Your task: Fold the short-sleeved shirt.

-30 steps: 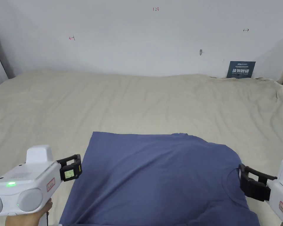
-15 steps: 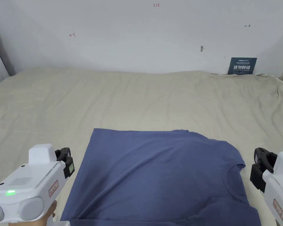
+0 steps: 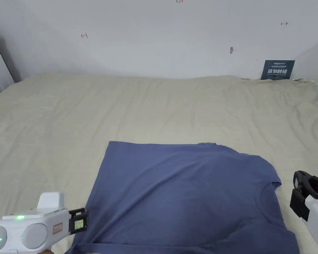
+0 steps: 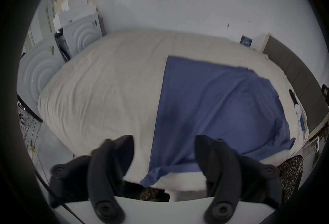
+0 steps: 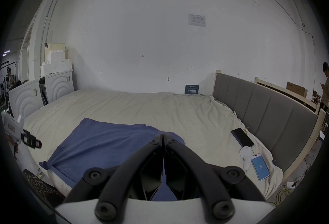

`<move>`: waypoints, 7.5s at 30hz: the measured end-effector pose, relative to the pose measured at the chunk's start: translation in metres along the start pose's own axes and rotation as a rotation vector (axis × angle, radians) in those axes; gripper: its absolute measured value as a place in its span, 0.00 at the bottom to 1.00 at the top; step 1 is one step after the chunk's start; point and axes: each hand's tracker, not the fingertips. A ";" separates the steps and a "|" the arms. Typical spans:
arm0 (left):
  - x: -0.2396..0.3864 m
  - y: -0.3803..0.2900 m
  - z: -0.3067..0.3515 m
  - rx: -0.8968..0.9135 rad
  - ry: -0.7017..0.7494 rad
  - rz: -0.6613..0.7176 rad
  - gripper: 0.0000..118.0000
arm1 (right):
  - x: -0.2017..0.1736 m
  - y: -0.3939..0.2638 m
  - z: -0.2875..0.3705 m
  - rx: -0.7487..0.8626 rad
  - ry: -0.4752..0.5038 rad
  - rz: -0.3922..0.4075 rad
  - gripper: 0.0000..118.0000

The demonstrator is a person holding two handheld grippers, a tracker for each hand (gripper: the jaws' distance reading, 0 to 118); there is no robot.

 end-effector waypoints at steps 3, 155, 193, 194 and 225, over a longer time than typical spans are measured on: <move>-0.009 -0.017 -0.025 -0.091 0.009 -0.002 0.81 | 0.000 -0.002 0.000 -0.014 -0.003 -0.008 0.00; 0.013 0.089 -0.170 -0.196 0.005 -0.024 0.71 | 0.016 -0.005 -0.077 -0.153 -0.037 -0.083 0.00; 0.014 0.093 -0.127 -0.121 -0.119 -0.018 0.05 | 0.044 -0.127 -0.209 -0.684 -0.028 -0.116 0.05; 0.012 0.092 -0.128 -0.120 -0.119 -0.013 0.05 | 0.045 -0.125 -0.206 -0.677 -0.019 -0.116 0.05; -0.033 -0.035 -0.081 -0.225 -0.122 0.172 0.05 | 0.080 -0.187 -0.085 -0.721 -0.046 -0.266 0.05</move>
